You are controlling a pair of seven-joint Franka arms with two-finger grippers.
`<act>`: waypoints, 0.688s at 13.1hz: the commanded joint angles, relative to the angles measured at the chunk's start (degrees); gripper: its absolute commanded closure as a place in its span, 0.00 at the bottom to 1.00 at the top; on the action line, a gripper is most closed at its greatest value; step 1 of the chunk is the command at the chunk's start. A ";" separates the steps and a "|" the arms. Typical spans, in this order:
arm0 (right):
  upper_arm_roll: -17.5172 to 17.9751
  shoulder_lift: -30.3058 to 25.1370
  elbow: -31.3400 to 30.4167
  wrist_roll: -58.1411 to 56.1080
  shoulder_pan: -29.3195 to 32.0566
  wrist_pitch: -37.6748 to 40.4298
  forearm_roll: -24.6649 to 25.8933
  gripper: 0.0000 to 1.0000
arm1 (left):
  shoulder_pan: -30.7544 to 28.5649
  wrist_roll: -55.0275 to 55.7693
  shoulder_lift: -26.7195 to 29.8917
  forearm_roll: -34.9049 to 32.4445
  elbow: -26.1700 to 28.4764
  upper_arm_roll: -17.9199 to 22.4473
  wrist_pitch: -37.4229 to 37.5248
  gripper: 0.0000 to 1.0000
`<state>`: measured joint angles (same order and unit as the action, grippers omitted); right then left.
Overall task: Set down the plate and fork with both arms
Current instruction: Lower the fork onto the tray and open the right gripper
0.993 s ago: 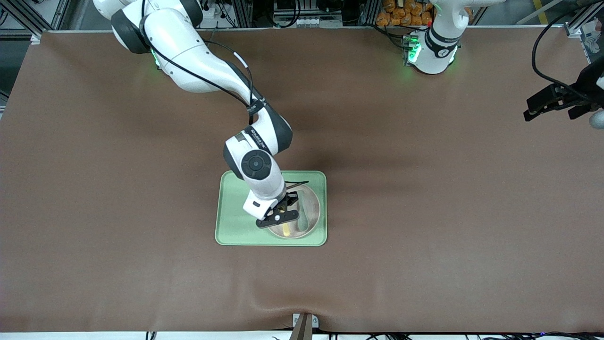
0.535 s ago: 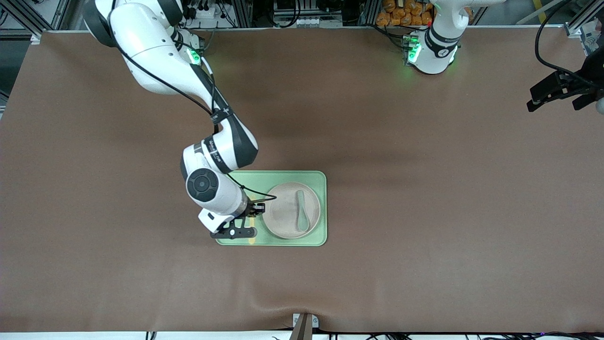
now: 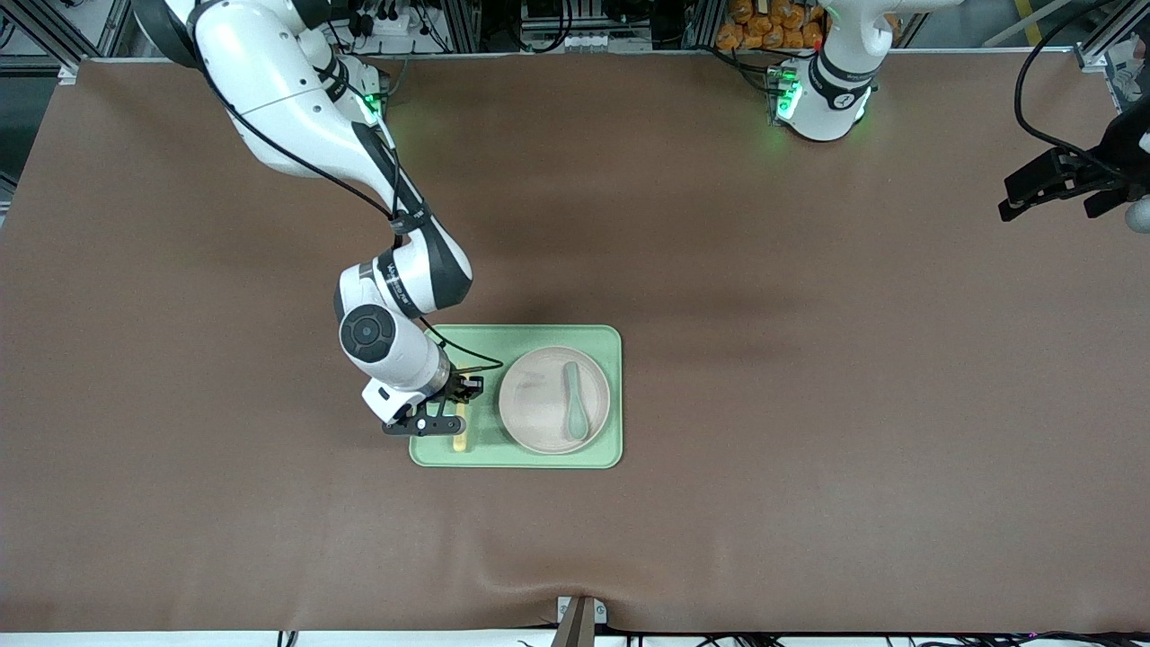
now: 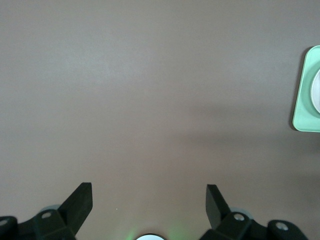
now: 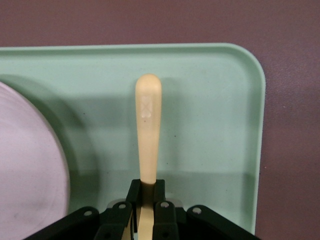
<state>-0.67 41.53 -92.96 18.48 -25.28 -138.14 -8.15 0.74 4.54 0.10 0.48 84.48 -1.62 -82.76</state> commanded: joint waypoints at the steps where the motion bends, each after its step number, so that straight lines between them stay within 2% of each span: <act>1: 0.67 -2.94 -4.59 -1.78 0.94 -1.69 -1.16 1.00 | 0.58 -0.77 0.16 -1.27 -0.28 0.13 -0.04 0.00; 3: 0.67 -3.03 -5.03 -1.78 0.94 -2.04 -1.16 1.00 | 0.23 -0.94 0.16 -1.27 -0.28 0.13 -0.04 0.00; 4: 0.67 -2.94 -5.99 -1.69 0.94 -3.61 -1.16 0.91 | 0.14 -0.94 0.25 -1.27 -0.28 0.13 -0.04 0.00; 5: 0.67 -2.94 -6.70 -1.69 0.85 -4.84 -1.16 0.87 | 0.06 -1.03 0.25 -1.27 -0.19 0.13 -0.04 0.00; 6: 0.67 -2.94 -6.79 -1.60 0.94 -4.77 -1.16 0.70 | 0.14 -1.03 0.25 -1.27 -0.19 0.13 -0.04 0.00; 7: 0.67 -3.03 -6.71 -1.34 0.94 -4.33 -1.16 0.45 | 0.14 -1.03 0.25 -1.27 -0.19 0.13 -0.04 0.00; 8: 0.67 -3.12 -6.45 -1.25 0.94 -4.16 -1.16 0.29 | 0.06 -1.03 0.25 -1.27 -0.28 0.13 -0.04 0.00; 9: 0.67 -3.20 -5.92 -1.60 1.11 -4.15 -1.16 0.19 | 0.06 -1.03 0.25 -1.27 -0.19 0.13 -0.04 0.00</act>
<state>-0.67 40.89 -96.85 18.38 -25.20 -141.80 -8.16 0.71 4.53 0.10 0.48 84.47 -1.61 -82.76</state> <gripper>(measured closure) 0.568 0.000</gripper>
